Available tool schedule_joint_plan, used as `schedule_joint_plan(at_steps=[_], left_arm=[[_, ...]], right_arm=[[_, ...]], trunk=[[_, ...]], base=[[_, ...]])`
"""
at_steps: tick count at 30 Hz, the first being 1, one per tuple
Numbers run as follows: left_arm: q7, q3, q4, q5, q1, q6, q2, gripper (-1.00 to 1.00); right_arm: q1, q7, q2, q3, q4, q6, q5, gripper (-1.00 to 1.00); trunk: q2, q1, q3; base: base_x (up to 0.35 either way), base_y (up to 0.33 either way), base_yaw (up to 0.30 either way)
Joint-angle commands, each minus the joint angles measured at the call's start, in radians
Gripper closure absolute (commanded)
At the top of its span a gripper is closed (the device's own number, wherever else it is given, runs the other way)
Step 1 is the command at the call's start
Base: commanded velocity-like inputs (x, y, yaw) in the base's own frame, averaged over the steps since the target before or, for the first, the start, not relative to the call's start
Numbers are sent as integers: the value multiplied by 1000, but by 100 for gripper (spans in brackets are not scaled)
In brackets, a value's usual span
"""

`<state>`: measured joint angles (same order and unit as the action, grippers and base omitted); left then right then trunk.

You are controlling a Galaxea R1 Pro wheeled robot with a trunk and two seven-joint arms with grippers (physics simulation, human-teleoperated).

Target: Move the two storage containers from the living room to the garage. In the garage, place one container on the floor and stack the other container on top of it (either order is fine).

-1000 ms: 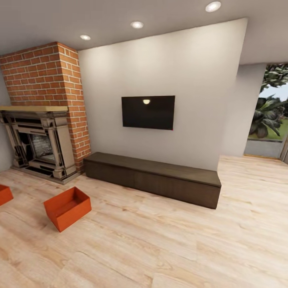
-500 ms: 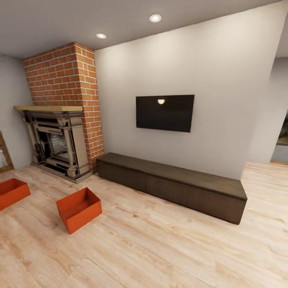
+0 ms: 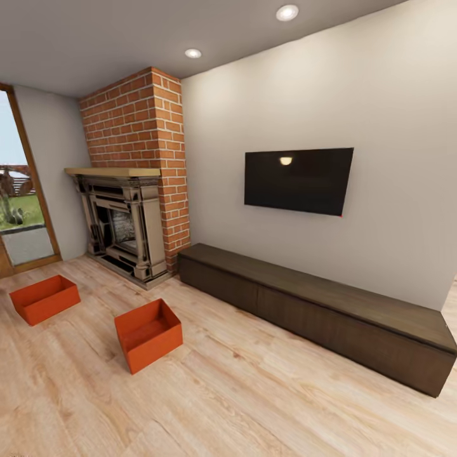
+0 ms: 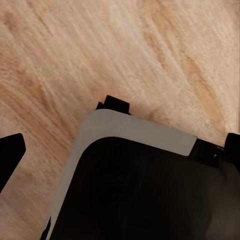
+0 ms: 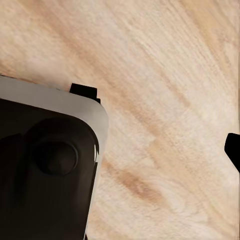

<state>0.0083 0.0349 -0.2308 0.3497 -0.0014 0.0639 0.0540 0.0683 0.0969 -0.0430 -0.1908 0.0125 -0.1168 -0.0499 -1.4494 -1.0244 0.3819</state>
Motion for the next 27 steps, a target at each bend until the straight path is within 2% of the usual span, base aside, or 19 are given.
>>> schedule_joint_plan(at_steps=[1, 16, 27], left_arm=[[1, 3, -2, 3, 0, 7, 0, -100], [1, 3, -1, 3, 0, 7, 0, -100], [1, 3, -1, 5, 0, 7, 0, -100]], right_arm=[[1, 4, 0, -4, 1, -3, -5, -100], [1, 4, 0, -4, 1, -6, -5, -100], [1, 4, 0, -7, 1, -3, -6, -100]], trunk=[[-1, -1, 1], [-1, -1, 1], [-1, -1, 1]], base=[[324, 0, 269], [324, 0, 266], [324, -42, 31]])
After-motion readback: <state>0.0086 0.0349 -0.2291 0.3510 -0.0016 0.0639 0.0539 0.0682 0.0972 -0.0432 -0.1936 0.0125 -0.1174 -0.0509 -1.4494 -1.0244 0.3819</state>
